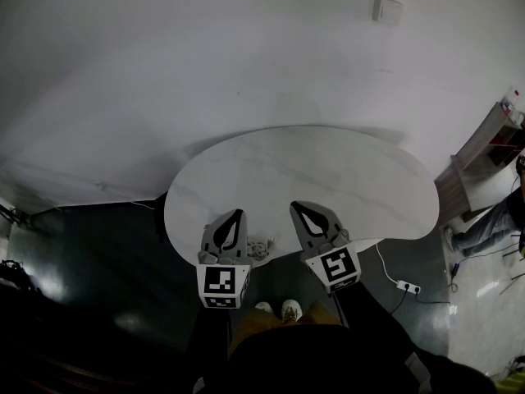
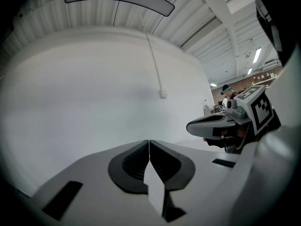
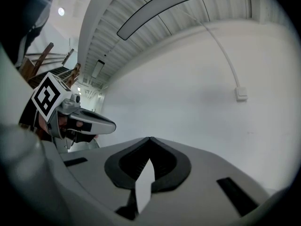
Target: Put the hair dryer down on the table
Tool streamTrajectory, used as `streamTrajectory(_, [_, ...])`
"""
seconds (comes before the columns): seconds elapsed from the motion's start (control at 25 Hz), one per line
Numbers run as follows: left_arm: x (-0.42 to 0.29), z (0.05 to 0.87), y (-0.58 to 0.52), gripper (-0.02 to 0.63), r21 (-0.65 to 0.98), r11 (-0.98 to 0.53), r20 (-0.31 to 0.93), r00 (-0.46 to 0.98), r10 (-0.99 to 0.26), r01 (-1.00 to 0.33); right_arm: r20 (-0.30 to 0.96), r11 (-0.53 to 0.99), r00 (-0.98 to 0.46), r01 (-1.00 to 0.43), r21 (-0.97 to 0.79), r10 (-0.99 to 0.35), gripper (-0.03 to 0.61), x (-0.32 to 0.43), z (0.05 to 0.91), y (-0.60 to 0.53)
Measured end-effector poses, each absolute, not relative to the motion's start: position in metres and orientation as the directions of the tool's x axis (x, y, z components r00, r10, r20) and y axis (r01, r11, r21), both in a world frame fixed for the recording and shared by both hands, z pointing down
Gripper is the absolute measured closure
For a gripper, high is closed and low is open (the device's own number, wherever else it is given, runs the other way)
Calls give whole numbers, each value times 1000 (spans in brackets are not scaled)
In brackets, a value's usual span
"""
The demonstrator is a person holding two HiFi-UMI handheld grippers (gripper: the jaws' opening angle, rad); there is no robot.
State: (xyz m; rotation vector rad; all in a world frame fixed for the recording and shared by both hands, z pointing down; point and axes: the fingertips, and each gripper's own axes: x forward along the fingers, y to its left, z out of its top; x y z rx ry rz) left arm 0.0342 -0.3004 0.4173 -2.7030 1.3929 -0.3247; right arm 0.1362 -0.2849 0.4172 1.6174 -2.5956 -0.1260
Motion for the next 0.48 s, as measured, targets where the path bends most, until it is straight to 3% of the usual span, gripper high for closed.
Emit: streamTrajectory(0.48, [38, 422, -298, 595, -168, -585, 154, 565, -810, -793, 26, 438, -438, -893, 105, -899, 552, 138, 418, -284])
